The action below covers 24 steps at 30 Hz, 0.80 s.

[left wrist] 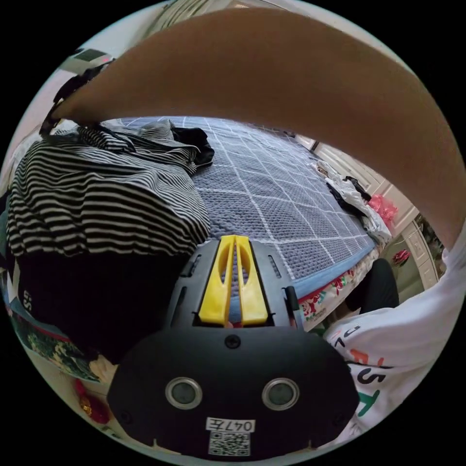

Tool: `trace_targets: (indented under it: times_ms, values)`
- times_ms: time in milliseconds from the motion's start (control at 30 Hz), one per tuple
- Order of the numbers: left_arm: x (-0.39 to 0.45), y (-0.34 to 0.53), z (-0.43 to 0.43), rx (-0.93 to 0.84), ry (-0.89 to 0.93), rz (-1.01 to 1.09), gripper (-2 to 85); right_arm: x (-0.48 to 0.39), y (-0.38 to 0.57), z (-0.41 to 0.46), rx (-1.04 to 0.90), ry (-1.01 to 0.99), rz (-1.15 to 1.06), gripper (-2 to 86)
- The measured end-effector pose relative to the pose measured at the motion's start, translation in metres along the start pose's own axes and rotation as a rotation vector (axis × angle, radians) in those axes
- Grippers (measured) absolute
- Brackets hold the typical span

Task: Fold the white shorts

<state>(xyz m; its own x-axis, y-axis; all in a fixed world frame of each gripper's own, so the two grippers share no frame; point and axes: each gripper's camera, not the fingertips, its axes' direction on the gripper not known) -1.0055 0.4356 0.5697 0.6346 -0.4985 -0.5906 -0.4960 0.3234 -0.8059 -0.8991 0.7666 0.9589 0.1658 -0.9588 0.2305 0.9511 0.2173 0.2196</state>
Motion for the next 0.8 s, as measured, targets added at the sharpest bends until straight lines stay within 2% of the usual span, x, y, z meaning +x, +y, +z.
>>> trace_targets:
  times_ms: [67, 133, 267, 400, 500, 633, 700, 767, 800]
  values:
    - [-0.018, 0.001, -0.001, -0.033, -0.006, 0.004, -0.8, 0.008, -0.012, 0.023, -0.062, 0.009, 0.017, 14.3]
    - [-0.032, 0.003, -0.002, -0.051, 0.019, -0.012, -0.8, 0.006, -0.021, 0.044, -0.091, -0.017, -0.06, 18.0]
    - [-0.057, 0.008, -0.012, -0.077, 0.038, -0.007, -0.8, -0.001, -0.037, 0.065, -0.1, 0.006, -0.12, 19.2]
    - [-0.073, 0.011, -0.027, -0.043, 0.057, -0.005, -0.8, -0.003, -0.062, 0.091, -0.232, -0.046, -0.169, 5.8]
    - [-0.082, 0.011, -0.044, 0.004, 0.031, 0.0, -0.8, -0.013, -0.065, 0.086, -0.165, 0.058, -0.242, 1.4]
    - [-0.094, 0.018, -0.099, 0.26, -0.071, -0.051, -0.1, -0.007, -0.051, 0.055, -0.027, 0.031, -0.236, 0.7]
    - [-0.11, 0.031, -0.132, 0.416, -0.146, -0.21, 1.4, 0.003, -0.044, 0.036, 0.012, -0.009, -0.212, 0.5]
    - [-0.139, 0.054, -0.168, 0.585, -0.181, -0.4, 6.3, 0.011, -0.038, 0.017, 0.032, -0.043, -0.21, 0.3]
    - [-0.146, 0.058, -0.175, 0.609, -0.183, -0.442, 7.8, 0.014, -0.033, 0.004, 0.039, -0.064, -0.226, 0.1]
